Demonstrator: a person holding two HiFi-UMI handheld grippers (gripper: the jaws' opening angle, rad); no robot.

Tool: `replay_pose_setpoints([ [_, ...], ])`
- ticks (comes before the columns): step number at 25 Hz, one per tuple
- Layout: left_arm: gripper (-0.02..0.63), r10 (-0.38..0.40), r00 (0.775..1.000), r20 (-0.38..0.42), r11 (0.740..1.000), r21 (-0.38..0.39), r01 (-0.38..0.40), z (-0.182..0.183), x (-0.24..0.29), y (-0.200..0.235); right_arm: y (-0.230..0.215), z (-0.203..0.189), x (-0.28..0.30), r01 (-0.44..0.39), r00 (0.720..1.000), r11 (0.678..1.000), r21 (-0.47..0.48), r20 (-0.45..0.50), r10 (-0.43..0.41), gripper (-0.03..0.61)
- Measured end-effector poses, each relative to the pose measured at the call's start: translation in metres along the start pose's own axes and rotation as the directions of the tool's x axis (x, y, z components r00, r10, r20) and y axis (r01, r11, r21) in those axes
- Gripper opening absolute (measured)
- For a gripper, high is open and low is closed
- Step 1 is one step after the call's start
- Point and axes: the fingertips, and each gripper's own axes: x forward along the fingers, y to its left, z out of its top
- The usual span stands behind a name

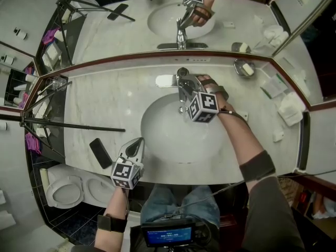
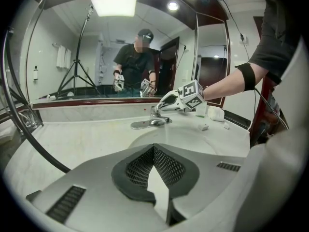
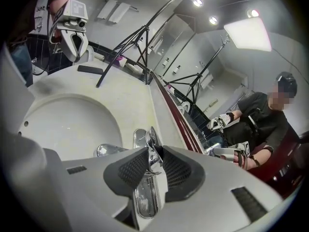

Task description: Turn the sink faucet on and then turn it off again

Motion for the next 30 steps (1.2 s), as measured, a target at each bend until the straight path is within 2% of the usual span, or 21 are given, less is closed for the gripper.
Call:
replay_pose_setpoints([
  [6, 0.001, -0.005, 1.000, 0.006, 1.000, -0.001, 0.005, 0.002, 0.002, 0.003, 0.023, -0.001, -0.002, -0.021, 1.000, 0.999, -0.046, -0.008, 0.021, 0.095],
  [11, 0.001, 0.011, 1.000, 0.012, 1.000, -0.002, -0.011, 0.005, 0.002, 0.005, 0.024, -0.001, -0.001, -0.017, 1.000, 0.996, -0.087, -0.019, 0.015, 0.097],
  [15, 0.001, -0.016, 1.000, 0.010, 1.000, -0.001, 0.016, 0.003, 0.001, -0.002, 0.024, -0.002, -0.001, -0.007, 1.000, 0.996, -0.092, -0.025, 0.004, 0.097],
  [21, 0.001, 0.020, 1.000, 0.019, 1.000, -0.003, -0.020, 0.007, -0.005, 0.005, 0.024, -0.004, -0.001, -0.009, 0.998, 0.993, -0.114, -0.060, 0.002, 0.097],
  [25, 0.001, 0.022, 0.999, 0.042, 1.000, 0.004, -0.022, 0.016, -0.013, 0.006, 0.027, -0.010, -0.012, -0.002, 0.997, 1.000, 0.008, -0.079, 0.003, 0.110],
  [30, 0.001, 0.018, 0.997, 0.069, 1.000, 0.009, -0.019, 0.028, -0.026, 0.007, 0.041, -0.014, -0.047, 0.011, 0.997, 0.988, 0.156, -0.074, 0.001, 0.108],
])
